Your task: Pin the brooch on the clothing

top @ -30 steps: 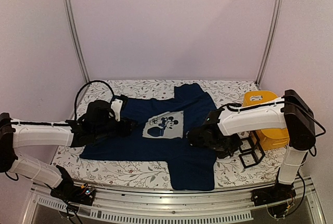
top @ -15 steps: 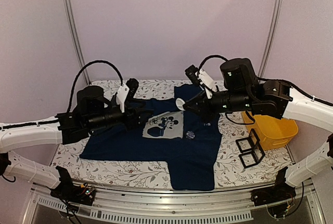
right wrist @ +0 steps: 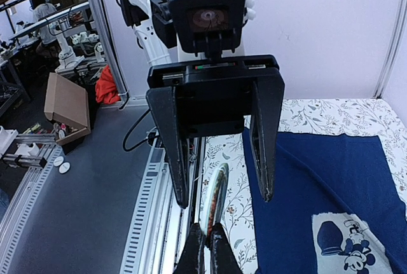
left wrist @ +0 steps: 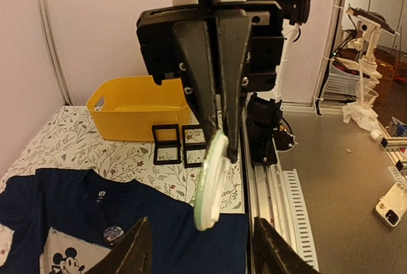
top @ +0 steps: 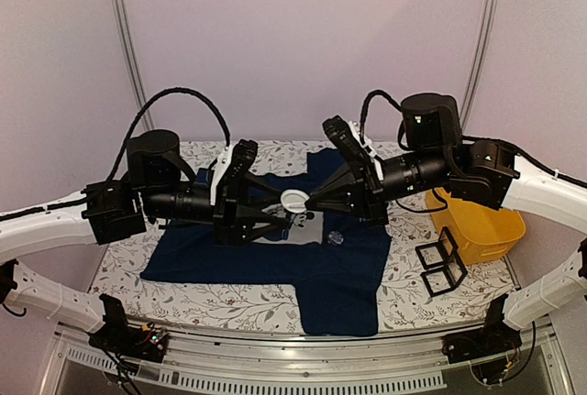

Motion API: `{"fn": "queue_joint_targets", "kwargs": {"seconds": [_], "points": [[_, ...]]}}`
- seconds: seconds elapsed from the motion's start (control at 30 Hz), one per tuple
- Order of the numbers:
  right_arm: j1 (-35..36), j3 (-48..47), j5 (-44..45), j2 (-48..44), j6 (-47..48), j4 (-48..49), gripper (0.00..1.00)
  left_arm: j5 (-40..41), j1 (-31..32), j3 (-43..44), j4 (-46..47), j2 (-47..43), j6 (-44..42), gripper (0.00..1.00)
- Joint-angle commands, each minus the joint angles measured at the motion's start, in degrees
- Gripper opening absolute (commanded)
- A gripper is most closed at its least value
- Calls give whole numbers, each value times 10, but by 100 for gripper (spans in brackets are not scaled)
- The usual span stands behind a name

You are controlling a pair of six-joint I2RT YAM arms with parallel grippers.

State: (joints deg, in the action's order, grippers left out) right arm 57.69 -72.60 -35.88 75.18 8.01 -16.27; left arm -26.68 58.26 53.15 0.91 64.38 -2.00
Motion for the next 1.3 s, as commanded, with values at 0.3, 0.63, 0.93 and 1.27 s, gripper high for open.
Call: {"fn": "queue_joint_targets", "kwargs": {"seconds": [0.3,0.63,0.93,1.27], "points": [[0,-34,-13,33,43,-89,0,-2,9,45,-66,11,-20,41],[8,-36,-5,49,52,-92,0,-29,10,59,-79,43,-30,21],[8,-34,24,52,60,-82,9,3,13,48,-68,41,-23,0],[-15,132,49,-35,-62,231,57,144,28,-151,350,-72,118,0]]}}
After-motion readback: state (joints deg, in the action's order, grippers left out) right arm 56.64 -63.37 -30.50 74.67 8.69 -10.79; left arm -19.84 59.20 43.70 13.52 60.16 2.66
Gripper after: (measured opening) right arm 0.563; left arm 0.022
